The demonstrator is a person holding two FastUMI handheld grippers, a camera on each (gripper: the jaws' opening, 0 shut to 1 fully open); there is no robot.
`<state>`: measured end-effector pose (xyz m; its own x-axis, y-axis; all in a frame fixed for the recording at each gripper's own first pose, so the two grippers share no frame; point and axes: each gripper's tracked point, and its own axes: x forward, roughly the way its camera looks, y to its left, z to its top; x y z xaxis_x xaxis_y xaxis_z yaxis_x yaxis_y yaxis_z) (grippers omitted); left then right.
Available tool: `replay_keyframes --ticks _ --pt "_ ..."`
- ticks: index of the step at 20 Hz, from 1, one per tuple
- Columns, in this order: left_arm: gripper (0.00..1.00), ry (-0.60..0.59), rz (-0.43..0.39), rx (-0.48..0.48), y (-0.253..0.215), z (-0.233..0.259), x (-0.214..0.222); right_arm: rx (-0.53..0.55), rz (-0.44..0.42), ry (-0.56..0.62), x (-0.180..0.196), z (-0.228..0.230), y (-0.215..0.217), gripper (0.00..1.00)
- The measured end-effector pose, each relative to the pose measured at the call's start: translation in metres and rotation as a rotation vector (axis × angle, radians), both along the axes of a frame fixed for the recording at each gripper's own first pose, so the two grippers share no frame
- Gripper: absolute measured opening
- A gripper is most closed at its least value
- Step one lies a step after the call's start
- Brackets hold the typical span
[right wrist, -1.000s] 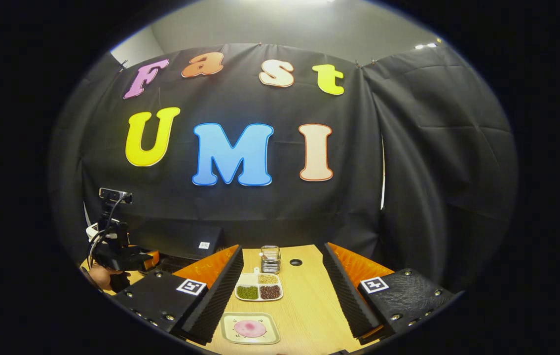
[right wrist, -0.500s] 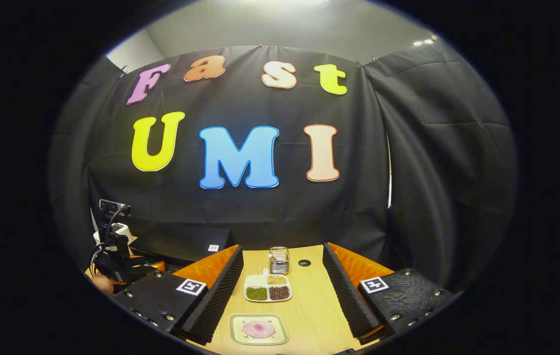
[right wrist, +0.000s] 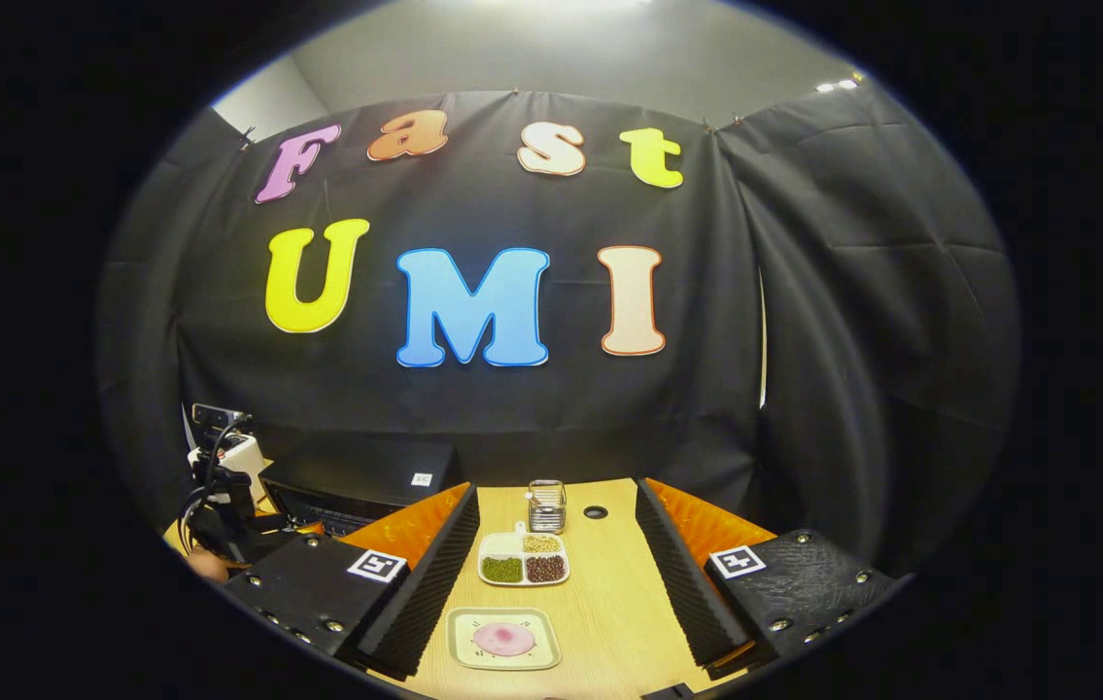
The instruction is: Open the electric oven with the left hand, put the food in, and close the electric oven.
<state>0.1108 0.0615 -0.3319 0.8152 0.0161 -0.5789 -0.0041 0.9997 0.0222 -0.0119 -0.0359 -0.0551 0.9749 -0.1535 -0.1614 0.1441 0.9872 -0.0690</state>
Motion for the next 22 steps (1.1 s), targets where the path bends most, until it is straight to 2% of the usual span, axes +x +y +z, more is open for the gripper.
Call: replay_keyframes --ticks 2,3,6,9,12,13,14,15,17,18,19,20,21,22 --pt "0.95 0.004 0.0 0.003 0.0 -0.003 -0.009 -0.002 -0.007 0.003 -0.004 -0.002 -0.001 0.98" --pt "0.92 0.006 0.001 0.006 0.0 -0.006 -0.013 -0.001 -0.008 0.004 -0.006 -0.003 -0.002 0.98" --pt "0.99 0.021 0.007 0.009 -0.001 -0.014 -0.028 0.0 -0.014 0.013 -0.01 -0.007 -0.001 0.98" --pt "0.92 0.056 -0.016 0.038 -0.001 -0.03 -0.045 0.002 -0.017 0.019 -0.015 -0.01 0.001 0.98" --pt "0.9 0.093 -0.049 0.065 -0.002 -0.046 -0.061 0.003 -0.021 0.028 -0.017 -0.013 0.005 0.98" --pt "0.95 0.077 -0.046 0.063 0.001 -0.041 -0.061 -0.001 -0.022 0.025 -0.019 -0.011 0.006 0.98" --pt "0.9 0.044 -0.044 0.064 0.004 -0.03 -0.058 -0.008 -0.024 0.024 -0.019 -0.01 0.006 0.98" --pt "0.9 0.007 -0.046 0.067 0.005 -0.016 -0.055 -0.011 -0.028 0.024 -0.02 -0.01 0.005 0.98" --pt "0.96 -0.046 -0.067 0.076 0.003 0.007 -0.048 0.0 -0.04 0.033 -0.019 -0.013 0.005 0.98" --pt "0.97 -0.067 -0.079 0.074 0.002 0.017 -0.045 0.014 -0.046 0.042 -0.019 -0.016 0.006 0.94" --pt "0.99 -0.082 -0.086 0.073 0.002 0.024 -0.042 0.03 -0.053 0.05 -0.018 -0.018 0.007 0.98" --pt "0.99 -0.094 -0.095 0.067 0.002 0.03 -0.04 0.044 -0.059 0.056 -0.018 -0.02 0.009 0.98" --pt "0.99 -0.098 -0.097 0.062 0.002 0.033 -0.04 0.054 -0.065 0.062 -0.018 -0.022 0.01 0.94" --pt "0.9 -0.1 -0.102 0.054 0.004 0.035 -0.039 0.06 -0.067 0.068 -0.018 -0.023 0.012 0.98"
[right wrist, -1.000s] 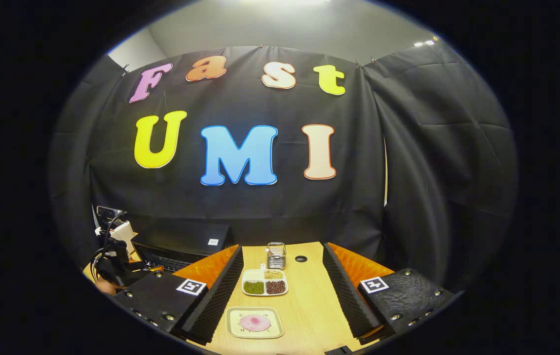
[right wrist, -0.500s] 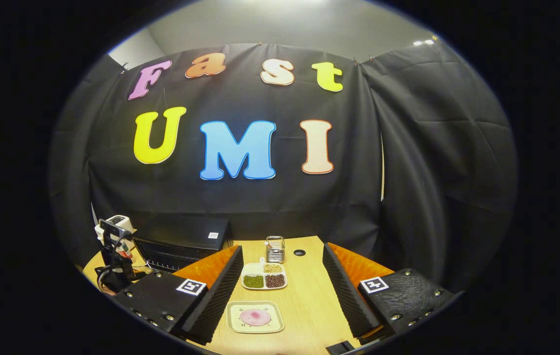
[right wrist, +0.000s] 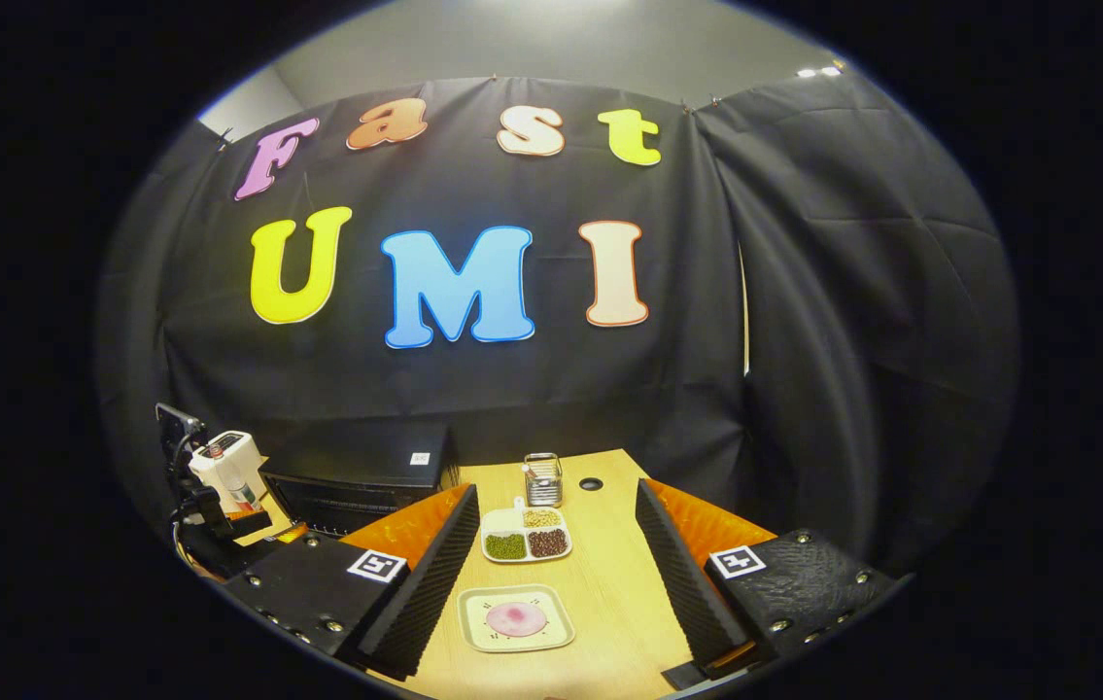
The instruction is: Open the electric oven with the left hand, put the food in, and close the electric oven.
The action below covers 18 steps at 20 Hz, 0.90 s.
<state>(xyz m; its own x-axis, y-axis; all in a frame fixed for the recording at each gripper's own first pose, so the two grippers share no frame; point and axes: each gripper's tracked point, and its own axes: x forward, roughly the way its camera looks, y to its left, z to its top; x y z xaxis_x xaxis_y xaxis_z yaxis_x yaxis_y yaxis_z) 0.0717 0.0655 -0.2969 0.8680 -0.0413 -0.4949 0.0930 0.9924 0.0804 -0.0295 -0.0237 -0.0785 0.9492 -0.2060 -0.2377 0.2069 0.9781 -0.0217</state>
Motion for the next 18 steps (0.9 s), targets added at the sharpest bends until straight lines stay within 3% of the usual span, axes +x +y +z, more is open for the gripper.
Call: replay_keyframes --ticks 1,3,4,5,8,11,12,14,18 --pt "0.94 0.001 -0.002 -0.008 0.001 0.001 0.0 0.003 0.004 0.008 0.0 -0.003 0.003 0.94" --pt "0.94 0.004 0.0 -0.024 0.006 0.006 -0.002 0.006 0.03 0.042 0.002 -0.012 0.009 0.98" --pt "0.99 -0.006 -0.001 -0.036 0.008 0.014 -0.002 0.017 0.047 0.072 0.004 -0.019 0.012 0.98" --pt "0.94 -0.029 -0.004 -0.047 0.009 0.027 -0.002 0.029 0.06 0.107 0.005 -0.028 0.011 0.98" --pt "0.96 -0.125 -0.002 -0.058 0.016 0.077 -0.001 0.07 0.092 0.21 0.014 -0.054 0.005 0.98" --pt "0.9 -0.25 0.026 -0.071 0.017 0.141 -0.005 0.113 0.141 0.352 0.03 -0.096 -0.003 0.98" --pt "0.99 -0.283 0.04 -0.07 0.017 0.162 -0.007 0.132 0.163 0.421 0.033 -0.114 -0.005 0.98" --pt "0.99 -0.346 0.057 -0.064 0.013 0.197 -0.018 0.179 0.209 0.55 0.033 -0.146 -0.007 0.98" --pt "0.94 -0.408 0.105 -0.049 0.01 0.233 -0.039 0.26 0.221 0.718 0.047 -0.205 -0.02 0.98"
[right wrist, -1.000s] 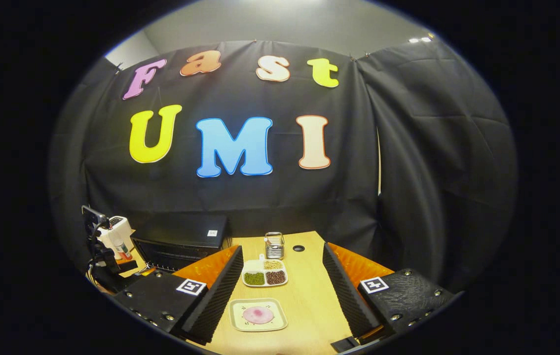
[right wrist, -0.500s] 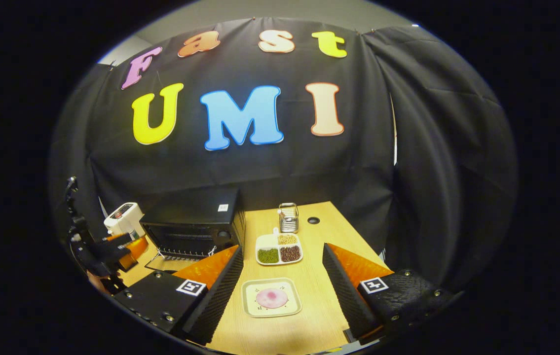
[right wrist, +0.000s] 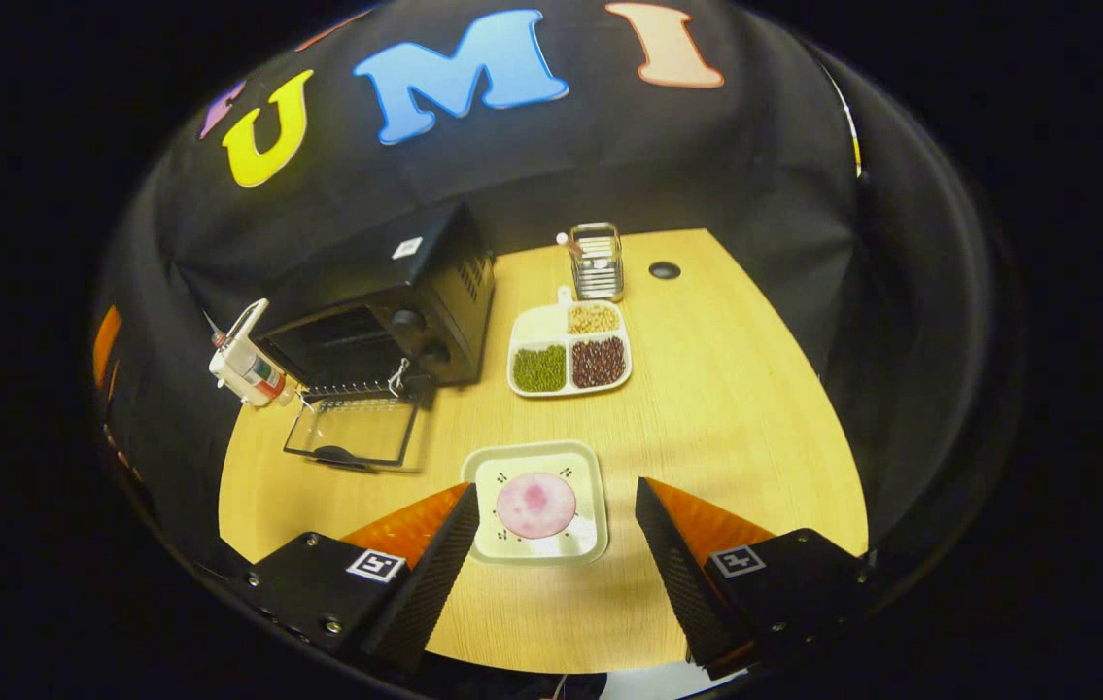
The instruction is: Open the electric oven with the left hand, put the food in, and close the electric oven.
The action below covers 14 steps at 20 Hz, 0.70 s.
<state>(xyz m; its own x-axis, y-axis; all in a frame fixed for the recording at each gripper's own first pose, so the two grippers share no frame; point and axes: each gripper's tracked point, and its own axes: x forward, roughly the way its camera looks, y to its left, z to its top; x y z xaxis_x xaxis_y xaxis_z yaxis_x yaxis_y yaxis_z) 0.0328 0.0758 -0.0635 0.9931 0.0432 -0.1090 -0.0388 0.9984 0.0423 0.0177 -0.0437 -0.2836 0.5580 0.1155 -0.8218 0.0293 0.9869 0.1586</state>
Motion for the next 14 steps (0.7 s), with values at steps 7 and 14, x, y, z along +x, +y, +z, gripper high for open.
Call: replay_keyframes --ticks 7,14 --pt "0.98 0.034 0.115 0.009 0.021 -0.006 -0.036 0.044 0.035 0.228 0.019 -0.075 -0.009 0.9" --pt "0.94 0.068 0.207 0.002 0.053 -0.015 -0.064 -0.016 0.071 0.382 0.017 -0.121 -0.005 0.62"
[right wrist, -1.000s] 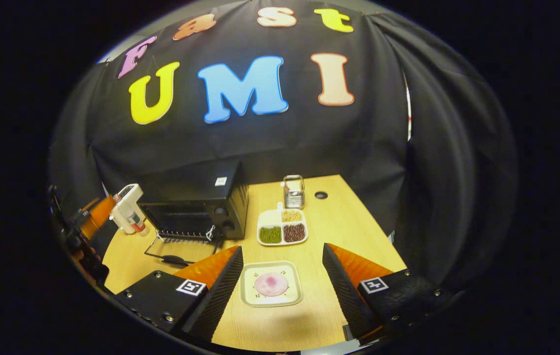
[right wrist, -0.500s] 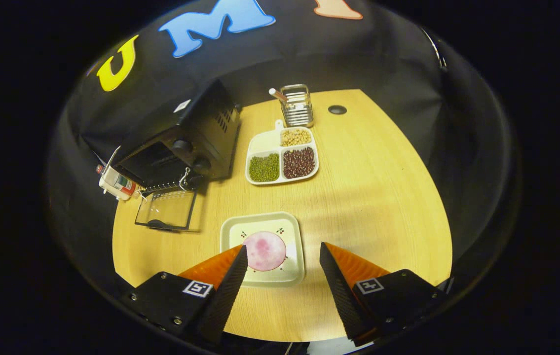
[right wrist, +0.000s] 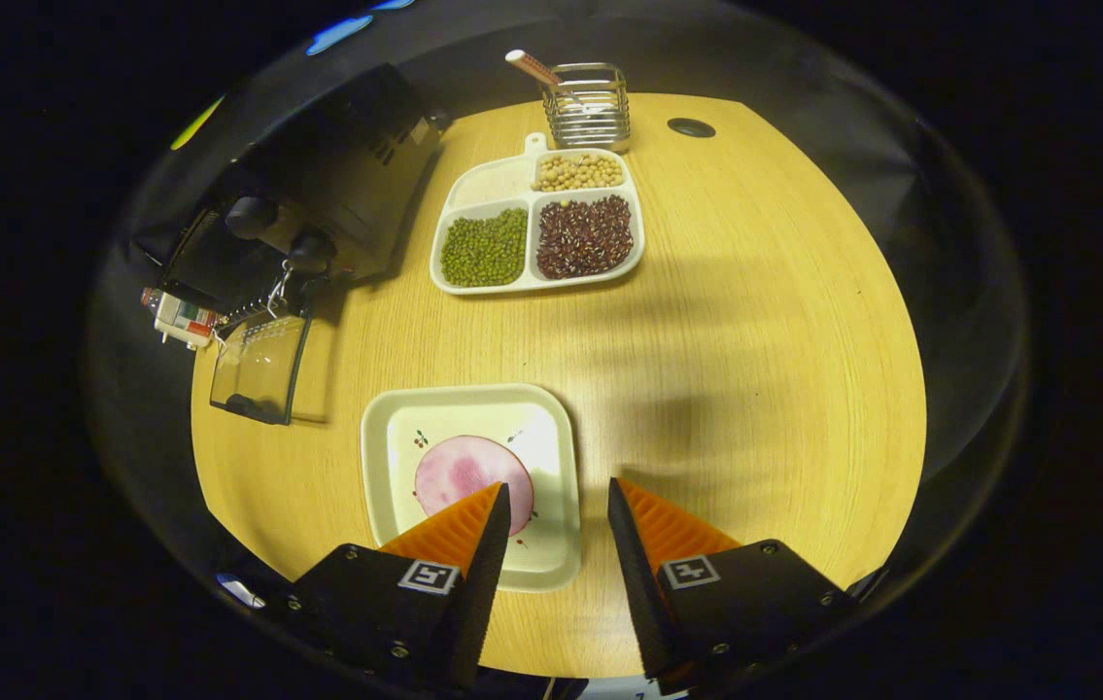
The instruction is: Open the electric oven with the left hand, put the food in, and close the electric oven.
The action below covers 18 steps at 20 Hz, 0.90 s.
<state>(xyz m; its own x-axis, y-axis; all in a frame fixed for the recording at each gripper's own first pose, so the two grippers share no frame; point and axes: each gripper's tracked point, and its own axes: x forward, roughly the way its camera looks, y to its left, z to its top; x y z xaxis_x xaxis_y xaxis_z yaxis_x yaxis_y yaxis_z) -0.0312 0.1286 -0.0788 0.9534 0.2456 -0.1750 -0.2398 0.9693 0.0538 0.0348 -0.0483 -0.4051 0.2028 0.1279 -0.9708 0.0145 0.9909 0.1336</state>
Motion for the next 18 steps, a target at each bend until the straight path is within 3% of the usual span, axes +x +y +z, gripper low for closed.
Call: replay_keyframes --ticks 1,2,4,5,6,7,9,10,11,13,18 --pt "0.94 0.003 0.008 -0.003 0.004 0.0 -0.003 -0.018 0.007 0.013 -0.001 -0.008 -0.002 0.55" --pt "0.99 0.007 0.016 -0.008 0.006 -0.001 -0.005 -0.037 0.016 0.027 -0.002 -0.013 -0.004 0.64" --pt "0.99 0.014 0.027 -0.013 0.011 -0.005 -0.008 -0.06 0.025 0.067 -0.009 -0.023 -0.006 0.65" --pt "0.99 0.014 0.031 -0.016 0.015 -0.007 -0.01 -0.029 0.027 0.032 0.003 -0.015 -0.002 0.65" --pt "0.94 0.016 0.032 -0.018 0.017 -0.008 -0.011 -0.089 0.018 0.035 0.003 -0.028 -0.017 0.45" --pt "0.94 0.021 0.031 -0.022 0.017 -0.011 -0.012 -0.068 0.008 0.033 0.007 -0.027 -0.015 0.24" --pt "0.94 0.026 0.027 -0.03 0.017 -0.015 -0.012 -0.052 0.027 0.035 0.005 -0.025 -0.019 0.19" --pt "0.99 0.028 0.024 -0.033 0.015 -0.016 -0.011 -0.059 0.06 0.031 0.003 -0.019 -0.018 0.05" --pt "0.99 0.031 0.019 -0.034 0.014 -0.018 -0.011 -0.07 0.065 0.03 0.006 -0.017 -0.018 0.05" --pt "0.94 0.033 0.008 -0.029 0.013 -0.016 -0.011 -0.05 0.004 0.025 0.002 -0.023 -0.013 0.01" --pt "0.94 0.036 -0.01 -0.017 0.019 -0.012 -0.008 0.291 -0.259 0.039 -0.016 -0.022 0.013 0.01"
